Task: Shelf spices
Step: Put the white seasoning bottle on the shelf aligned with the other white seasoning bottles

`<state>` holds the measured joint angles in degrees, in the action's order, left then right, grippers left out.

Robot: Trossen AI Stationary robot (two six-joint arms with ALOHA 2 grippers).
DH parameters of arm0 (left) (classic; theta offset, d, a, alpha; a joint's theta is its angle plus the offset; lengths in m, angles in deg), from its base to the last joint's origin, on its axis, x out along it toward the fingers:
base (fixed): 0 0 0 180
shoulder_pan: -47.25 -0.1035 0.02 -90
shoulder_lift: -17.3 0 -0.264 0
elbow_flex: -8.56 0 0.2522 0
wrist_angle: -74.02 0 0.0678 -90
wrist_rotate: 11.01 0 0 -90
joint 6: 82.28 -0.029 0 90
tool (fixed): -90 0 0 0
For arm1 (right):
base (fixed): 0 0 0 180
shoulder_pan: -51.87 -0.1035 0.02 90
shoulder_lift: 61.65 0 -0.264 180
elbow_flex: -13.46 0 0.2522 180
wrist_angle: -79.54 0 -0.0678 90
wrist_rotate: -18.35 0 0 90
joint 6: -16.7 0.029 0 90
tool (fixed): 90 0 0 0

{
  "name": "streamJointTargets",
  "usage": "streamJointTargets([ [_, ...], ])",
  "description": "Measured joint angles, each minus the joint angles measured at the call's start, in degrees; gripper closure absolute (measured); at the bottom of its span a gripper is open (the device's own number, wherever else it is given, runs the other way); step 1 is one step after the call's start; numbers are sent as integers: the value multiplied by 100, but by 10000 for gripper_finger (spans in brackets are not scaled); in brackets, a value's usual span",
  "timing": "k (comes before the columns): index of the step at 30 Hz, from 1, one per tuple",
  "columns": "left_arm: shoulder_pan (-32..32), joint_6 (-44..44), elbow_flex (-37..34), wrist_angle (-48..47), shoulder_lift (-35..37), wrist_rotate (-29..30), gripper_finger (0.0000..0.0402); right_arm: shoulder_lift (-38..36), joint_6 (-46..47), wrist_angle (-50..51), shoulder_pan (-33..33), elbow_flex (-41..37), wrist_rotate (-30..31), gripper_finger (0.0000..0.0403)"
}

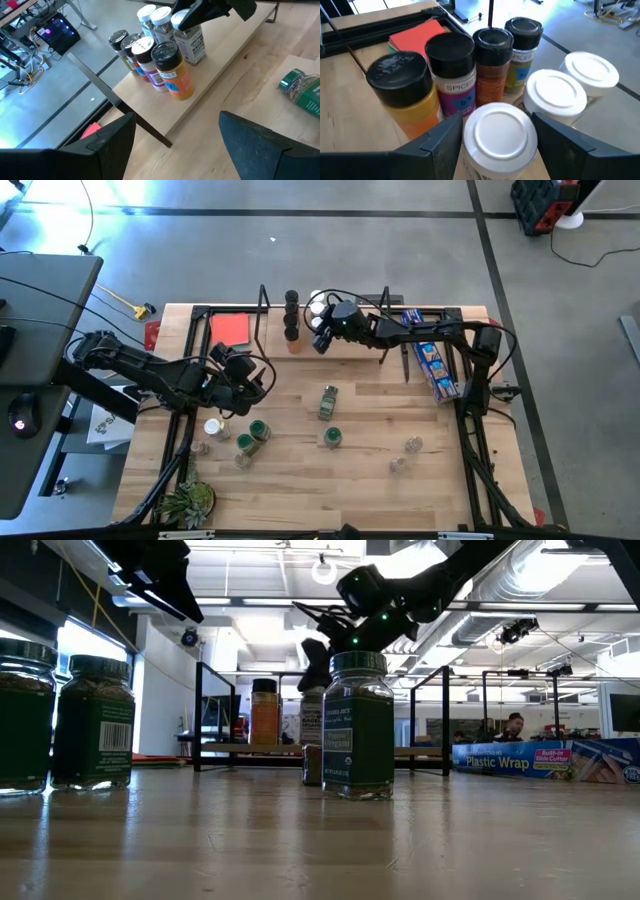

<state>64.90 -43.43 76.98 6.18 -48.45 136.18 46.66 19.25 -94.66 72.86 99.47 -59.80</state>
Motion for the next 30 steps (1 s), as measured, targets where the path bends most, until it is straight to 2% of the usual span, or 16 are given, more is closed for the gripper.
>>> streamJointTargets([
  [7,2,-3,2,-1,0,-73,122,-128,-180,-142,0,0,0,170],
  [12,2,-4,2,-4,0,-118,122,-523,-422,37,-14,0,7,169],
  [15,1,-4,2,-7,0,-116,122,-929,-708,492,-49,2,19,169],
  [20,2,-4,1,-9,0,-114,122,-1347,-1331,1792,-198,2,-74,181],
  [25,2,-4,2,-9,-2,-98,122,-940,-1182,2414,-202,2,-335,233],
  [30,0,-4,1,-9,-2,-92,122,-280,-987,1995,-203,0,-305,275],
])
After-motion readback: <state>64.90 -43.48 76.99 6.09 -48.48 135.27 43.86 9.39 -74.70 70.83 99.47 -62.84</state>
